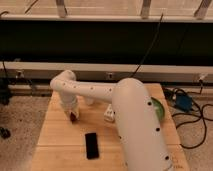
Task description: Drag the pepper across the table
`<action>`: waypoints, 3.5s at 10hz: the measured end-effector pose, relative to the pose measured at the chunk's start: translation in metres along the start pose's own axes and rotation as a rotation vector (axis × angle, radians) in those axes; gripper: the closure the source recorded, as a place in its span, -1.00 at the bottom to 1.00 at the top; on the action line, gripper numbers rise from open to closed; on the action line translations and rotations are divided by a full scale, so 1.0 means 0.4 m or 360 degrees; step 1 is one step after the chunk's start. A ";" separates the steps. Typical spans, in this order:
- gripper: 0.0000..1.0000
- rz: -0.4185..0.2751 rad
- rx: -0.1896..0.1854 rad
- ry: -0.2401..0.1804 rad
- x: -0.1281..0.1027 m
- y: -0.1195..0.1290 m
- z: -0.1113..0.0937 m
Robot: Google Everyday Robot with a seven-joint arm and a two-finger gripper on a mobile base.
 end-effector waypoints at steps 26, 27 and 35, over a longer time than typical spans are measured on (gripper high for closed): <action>1.00 0.0101 0.0012 0.0020 -0.026 0.063 0.003; 1.00 0.0102 0.0012 0.0020 -0.029 0.067 0.003; 1.00 0.0112 0.0012 0.0021 -0.039 0.079 0.007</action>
